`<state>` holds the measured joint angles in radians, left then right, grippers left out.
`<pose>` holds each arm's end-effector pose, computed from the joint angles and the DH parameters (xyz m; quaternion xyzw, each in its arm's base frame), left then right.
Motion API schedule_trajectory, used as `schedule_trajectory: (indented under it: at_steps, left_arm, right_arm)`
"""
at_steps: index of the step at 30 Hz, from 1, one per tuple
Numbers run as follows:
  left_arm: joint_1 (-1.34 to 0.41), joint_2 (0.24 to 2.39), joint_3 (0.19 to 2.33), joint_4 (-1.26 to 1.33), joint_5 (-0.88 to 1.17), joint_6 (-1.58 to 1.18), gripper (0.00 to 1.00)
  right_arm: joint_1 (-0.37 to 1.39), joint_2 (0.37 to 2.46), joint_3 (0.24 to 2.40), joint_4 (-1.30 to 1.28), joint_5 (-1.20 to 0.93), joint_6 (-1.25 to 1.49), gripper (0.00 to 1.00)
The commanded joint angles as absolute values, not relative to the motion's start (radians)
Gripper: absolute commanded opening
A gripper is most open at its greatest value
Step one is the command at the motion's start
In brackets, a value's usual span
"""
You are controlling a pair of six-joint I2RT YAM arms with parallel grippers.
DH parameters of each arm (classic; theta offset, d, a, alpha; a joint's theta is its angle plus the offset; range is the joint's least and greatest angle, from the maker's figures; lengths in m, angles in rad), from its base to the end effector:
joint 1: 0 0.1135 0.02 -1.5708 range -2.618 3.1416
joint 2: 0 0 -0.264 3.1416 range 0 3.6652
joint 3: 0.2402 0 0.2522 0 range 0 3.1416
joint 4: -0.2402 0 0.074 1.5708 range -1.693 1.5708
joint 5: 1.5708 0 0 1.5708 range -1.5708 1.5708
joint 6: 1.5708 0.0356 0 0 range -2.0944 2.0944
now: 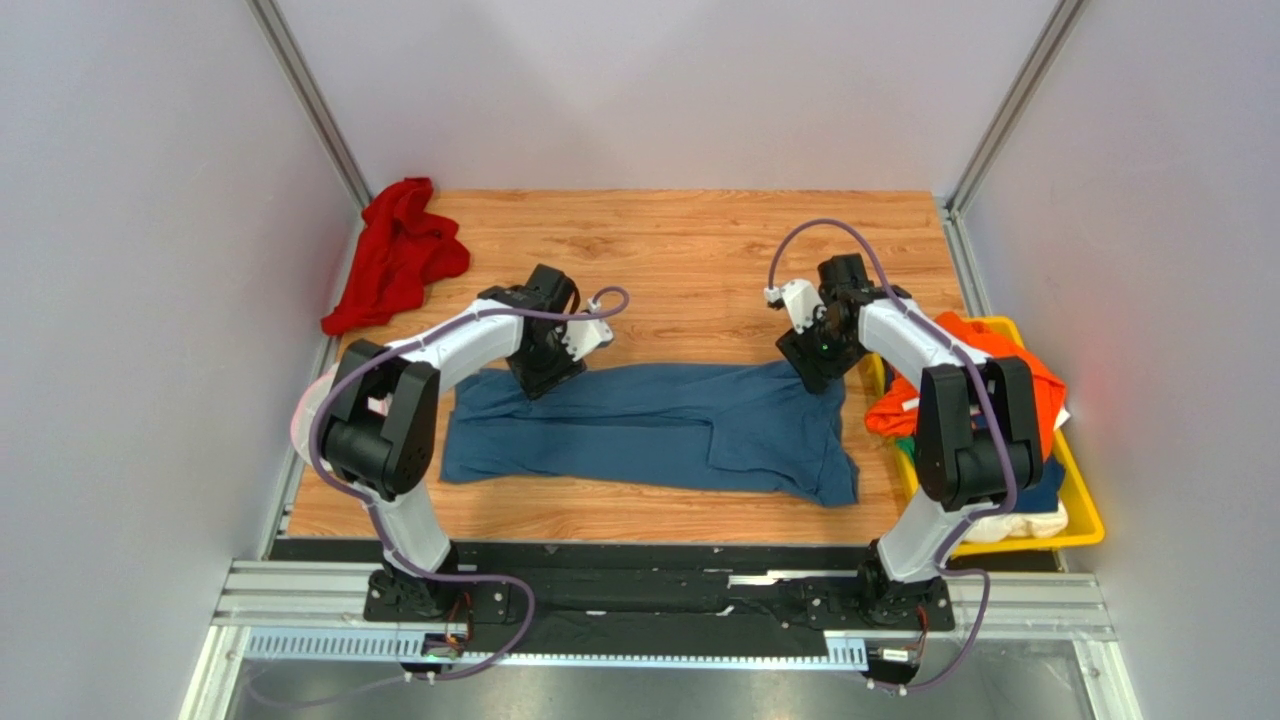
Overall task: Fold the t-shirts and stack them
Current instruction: Fold the other side of the tshirt into a rectangle, then rotate the tshirt 70 degrees
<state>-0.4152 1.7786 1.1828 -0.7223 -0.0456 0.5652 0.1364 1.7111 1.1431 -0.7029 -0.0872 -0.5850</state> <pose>0.3102 -0.1350 0.1779 0.4644 0.8763 0.0320 0.1239 0.3246 0.0477 0.1891 -0.3547 0.9220 0.0088 0.1551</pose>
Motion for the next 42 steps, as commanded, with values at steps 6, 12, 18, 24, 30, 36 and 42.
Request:
schedule_trajectory:
  at_steps: [6, 12, 18, 24, 30, 36, 42]
  left_arm:
    - [-0.410, 1.671, 1.246, -0.765, -0.090, 0.581, 0.54]
    - [-0.410, 1.641, 1.224, -0.791, -0.055, 0.589, 0.54]
    - [-0.411, 1.552, 1.171, -0.844, 0.095, 0.655, 0.56]
    - [-0.410, 1.511, 1.120, -0.891, 0.170, 0.732, 0.56]
    - [-0.410, 1.522, 1.052, -0.874, 0.163, 0.787, 0.56]
    - [-0.399, 1.552, 1.028, -0.841, 0.149, 0.819, 0.56]
    - [-0.384, 1.608, 1.049, -0.842, 0.164, 0.833, 0.56]
  right_arm:
    - [0.144, 1.615, 1.184, -0.758, -0.095, -0.580, 0.61]
    - [0.156, 1.560, 1.190, -0.785, -0.113, -0.552, 0.61]
    - [0.219, 1.522, 1.198, -0.825, -0.129, -0.506, 0.64]
    - [0.347, 1.514, 1.129, -0.824, -0.107, -0.473, 0.80]
    - [0.396, 1.543, 1.086, -0.799, -0.101, -0.457, 0.81]
    - [0.407, 1.566, 1.068, -0.781, -0.101, -0.460, 0.82]
    - [0.410, 1.594, 1.043, -0.758, -0.106, -0.462, 0.82]
